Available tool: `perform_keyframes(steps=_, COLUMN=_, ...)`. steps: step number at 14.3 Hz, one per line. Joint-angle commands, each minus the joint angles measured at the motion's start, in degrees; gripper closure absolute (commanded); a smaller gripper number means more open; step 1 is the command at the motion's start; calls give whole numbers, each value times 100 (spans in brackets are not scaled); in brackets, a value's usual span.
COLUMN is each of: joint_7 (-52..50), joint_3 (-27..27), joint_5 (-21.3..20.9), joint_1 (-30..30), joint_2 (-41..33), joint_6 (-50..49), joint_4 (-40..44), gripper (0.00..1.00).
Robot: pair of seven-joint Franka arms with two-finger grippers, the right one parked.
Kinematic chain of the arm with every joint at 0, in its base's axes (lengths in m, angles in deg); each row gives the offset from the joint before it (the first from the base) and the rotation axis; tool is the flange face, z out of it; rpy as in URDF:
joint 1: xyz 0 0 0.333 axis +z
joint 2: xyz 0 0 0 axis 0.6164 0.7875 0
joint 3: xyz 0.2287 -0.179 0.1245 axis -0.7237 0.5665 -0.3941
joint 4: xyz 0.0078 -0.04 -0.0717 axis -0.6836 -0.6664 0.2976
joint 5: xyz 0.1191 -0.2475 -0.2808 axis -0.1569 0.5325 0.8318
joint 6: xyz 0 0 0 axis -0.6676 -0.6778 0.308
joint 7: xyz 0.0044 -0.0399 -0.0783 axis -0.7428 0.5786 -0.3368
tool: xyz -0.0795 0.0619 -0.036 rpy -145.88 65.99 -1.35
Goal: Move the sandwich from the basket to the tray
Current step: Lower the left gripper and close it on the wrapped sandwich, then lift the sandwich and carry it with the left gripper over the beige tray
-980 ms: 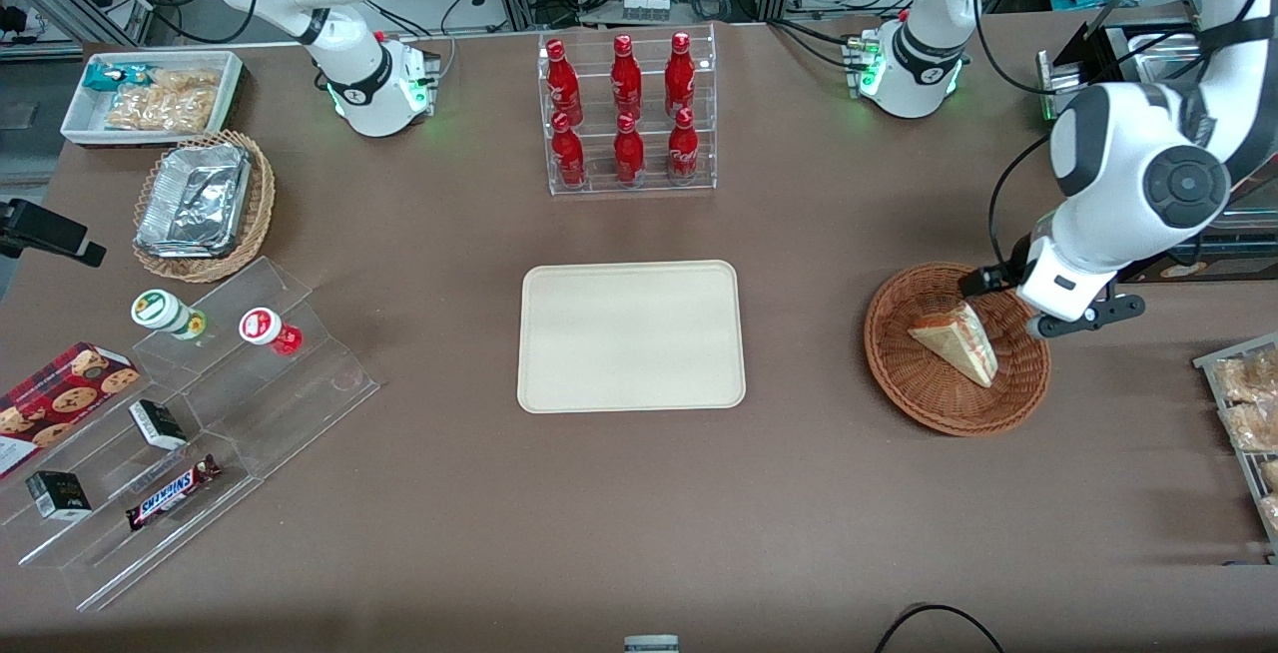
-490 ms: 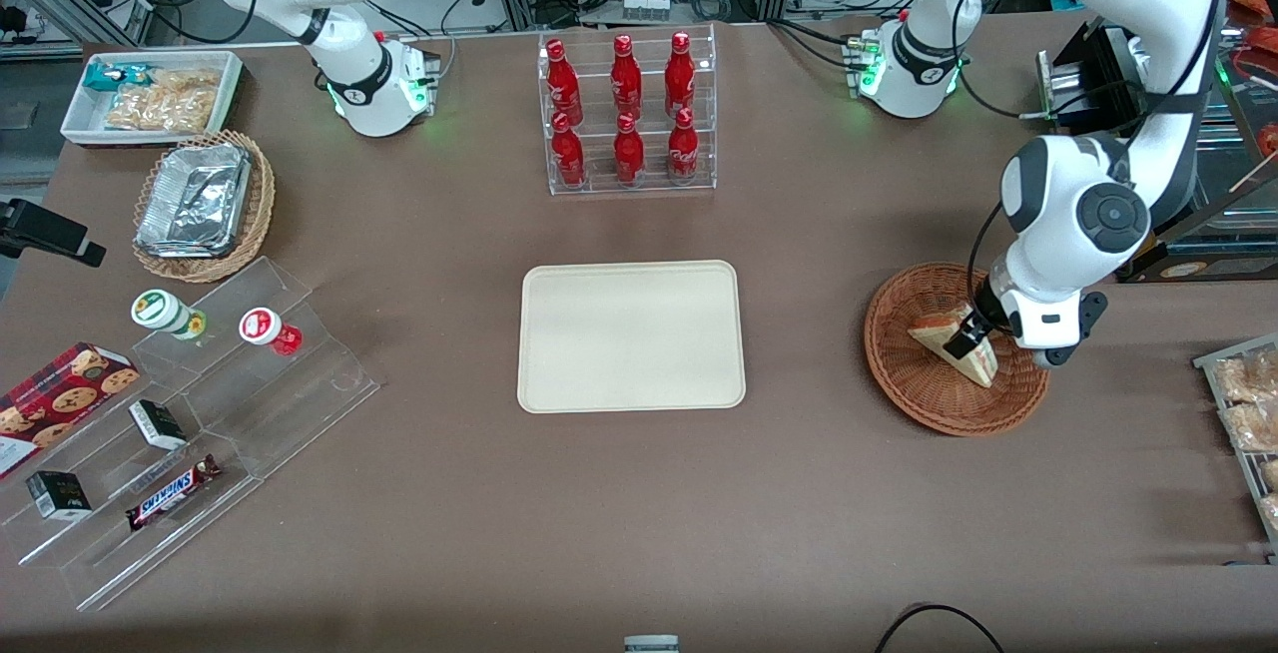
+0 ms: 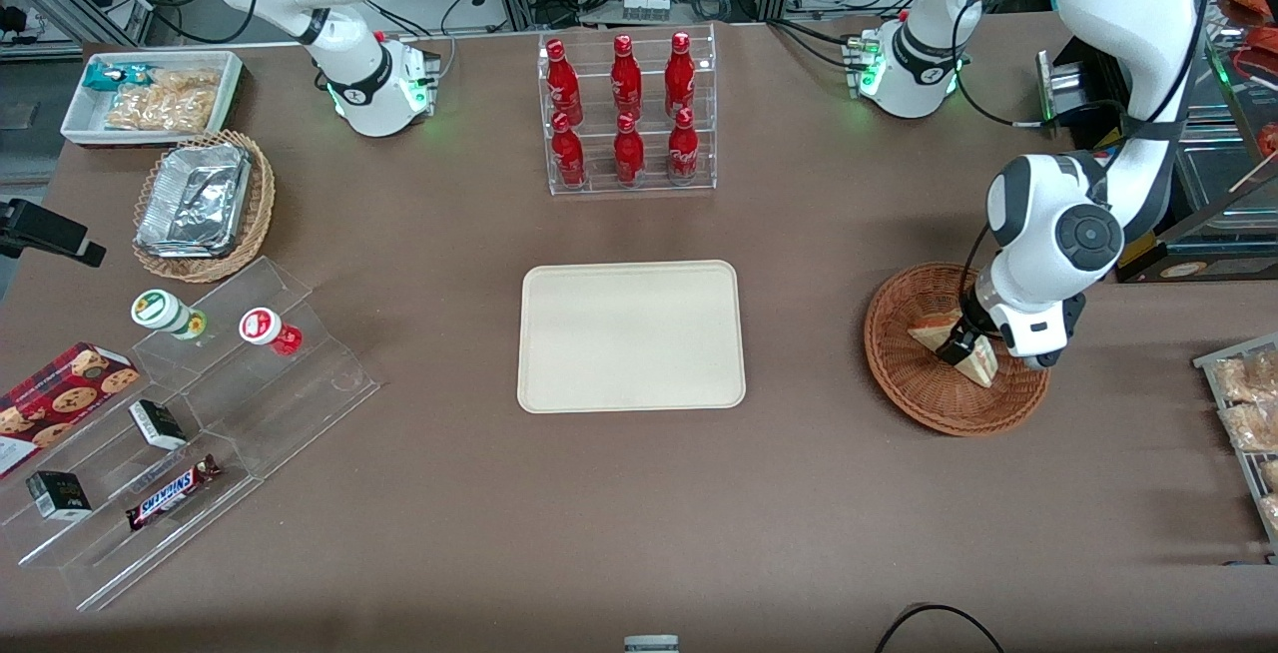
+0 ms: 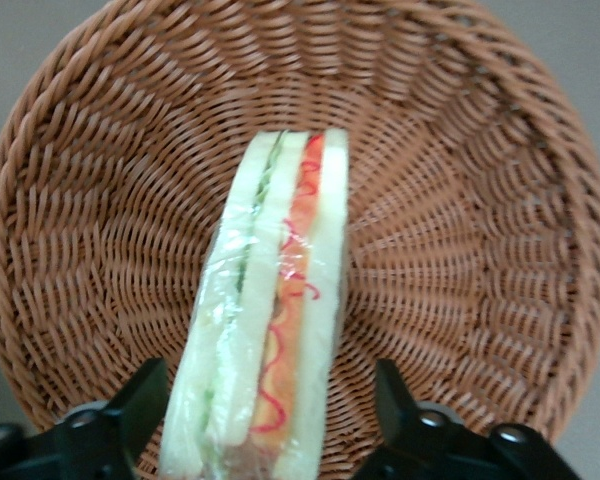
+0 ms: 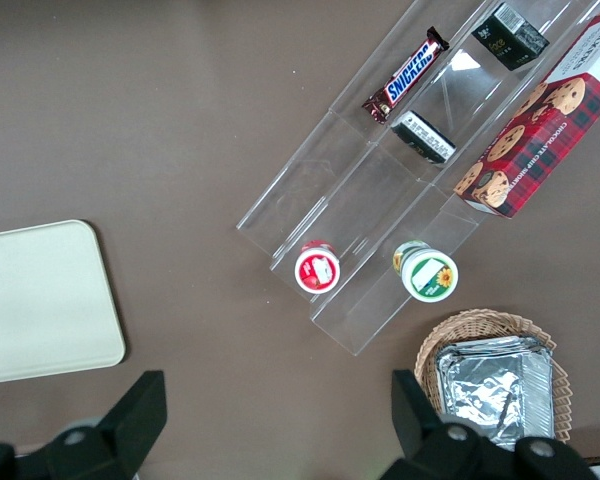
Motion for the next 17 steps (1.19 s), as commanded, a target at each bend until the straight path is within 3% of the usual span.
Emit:
perform_keyframes(steps=1, joint_7=-193, joint_3=0, joint_5=-61, joint_1=9, joint_2=-82, joint_6=-59, joint_4=-52, gripper=91)
perform_keyframes(steps=8, joint_7=-202, joint_3=70, joint_5=-70, joint_1=-140, joint_2=-372, joint_6=-1674, joint_4=755, gripper=96)
perform_keyframes(steps=12, joint_7=34, joint_3=106, joint_5=-61, joint_1=-894, joint_2=-294, joint_6=-2467, joint_4=1345, gripper=96)
perform_keyframes(steps=15, joint_7=823, joint_3=106, joint_5=-35, joint_1=-1606, joint_2=-136, joint_6=-2538, joint_4=1459, gripper=95)
perform_keyframes(steps=17, joint_7=1648, joint_3=106, joint_5=-26, joint_1=-2220, joint_2=354, joint_6=-2590, joint_4=2054, gripper=92)
